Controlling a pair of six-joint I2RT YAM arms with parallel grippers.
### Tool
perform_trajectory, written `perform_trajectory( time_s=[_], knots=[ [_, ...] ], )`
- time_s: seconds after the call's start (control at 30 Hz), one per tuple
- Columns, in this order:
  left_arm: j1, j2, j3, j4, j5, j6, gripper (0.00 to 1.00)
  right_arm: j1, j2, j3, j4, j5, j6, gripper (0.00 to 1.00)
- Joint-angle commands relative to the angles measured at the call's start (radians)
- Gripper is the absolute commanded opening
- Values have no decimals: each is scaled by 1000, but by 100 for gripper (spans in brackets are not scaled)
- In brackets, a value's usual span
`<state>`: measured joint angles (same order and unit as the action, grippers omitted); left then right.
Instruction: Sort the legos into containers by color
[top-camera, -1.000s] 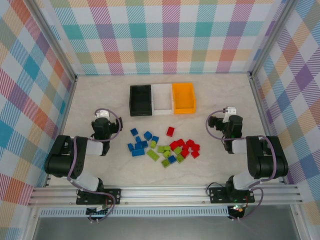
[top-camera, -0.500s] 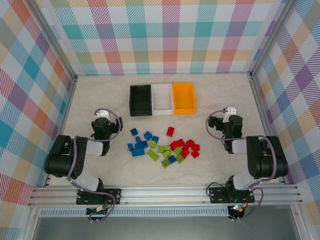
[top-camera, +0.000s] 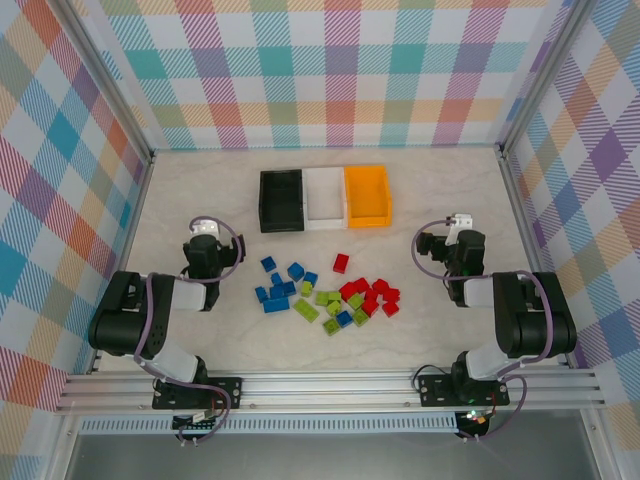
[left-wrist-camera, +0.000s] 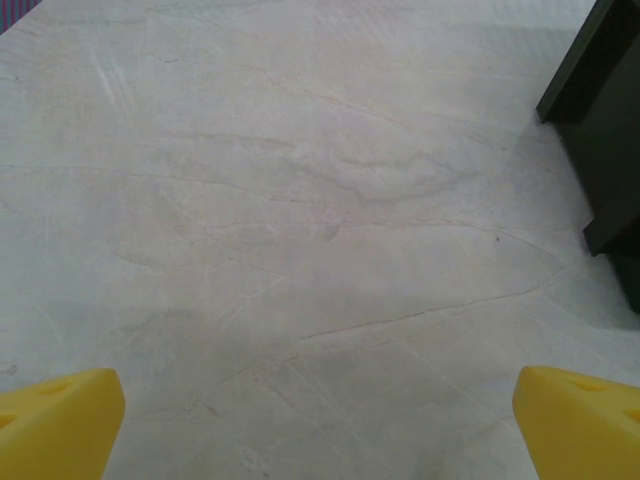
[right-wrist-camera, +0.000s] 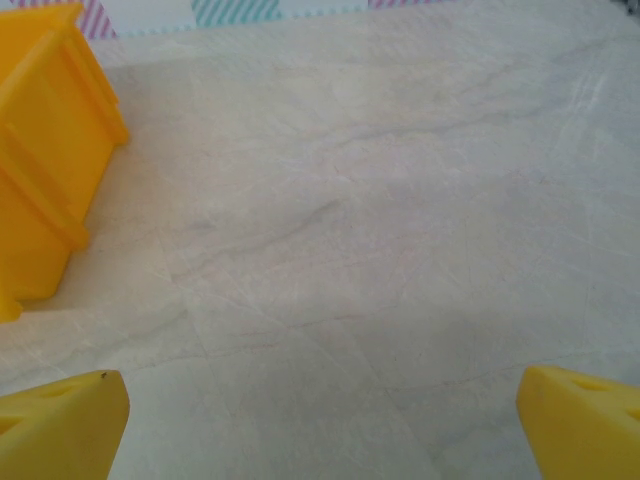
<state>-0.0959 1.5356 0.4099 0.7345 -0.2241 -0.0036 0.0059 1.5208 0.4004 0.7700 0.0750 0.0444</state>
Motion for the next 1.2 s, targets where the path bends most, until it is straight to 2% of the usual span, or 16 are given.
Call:
perform_trajectory(
  time_s=[0.0,0.1,0.2,0.27,0.3,0.37,0.4,0.43,0.5,0.53,0.6,0.67,0.8,0.87,1.0,1.17],
  knots=[
    [-1,-128,91,-188,-62,-9,100,1,-69,100,-173,35,16,100],
    [-2,-235,111,-271,-86,-24,100,10,-109,197,-389,87,45,100],
    [-1,-333,114,-265,-104,-77,100,19,-161,272,-563,175,148,100],
    [2,-360,151,-300,-224,-246,100,20,-180,320,-659,245,300,100],
    [5,-370,198,-391,-294,-356,100,19,-186,344,-721,278,403,100],
    [10,-397,304,-686,-407,-592,100,13,-198,417,-951,287,690,100],
    [12,-405,362,-870,-454,-756,100,8,-202,416,-945,210,689,100],
    [22,-407,410,-987,-461,-846,100,9,-209,396,-874,102,638,100],
    [24,-413,427,-960,-384,-740,100,23,-236,362,-822,11,643,100],
    [24,-420,428,-960,-355,-731,100,35,-252,360,-822,-21,629,100],
    [24,-449,420,-966,-288,-749,100,83,-278,388,-890,-34,574,100],
    [15,-477,416,-948,-178,-727,100,175,-293,434,-989,-23,474,100],
    [-75,-487,458,-1050,-83,-706,100,355,-267,493,-1111,-68,356,100],
    [-153,-496,456,-1087,-55,-701,97,436,-204,533,-1153,-98,351,95],
    [-315,-535,379,-1045,-78,-702,100,562,-42,615,-1170,-44,404,89],
    [-360,-536,311,-1044,-34,-736,100,660,133,716,-1200,113,526,85]
  ],
)
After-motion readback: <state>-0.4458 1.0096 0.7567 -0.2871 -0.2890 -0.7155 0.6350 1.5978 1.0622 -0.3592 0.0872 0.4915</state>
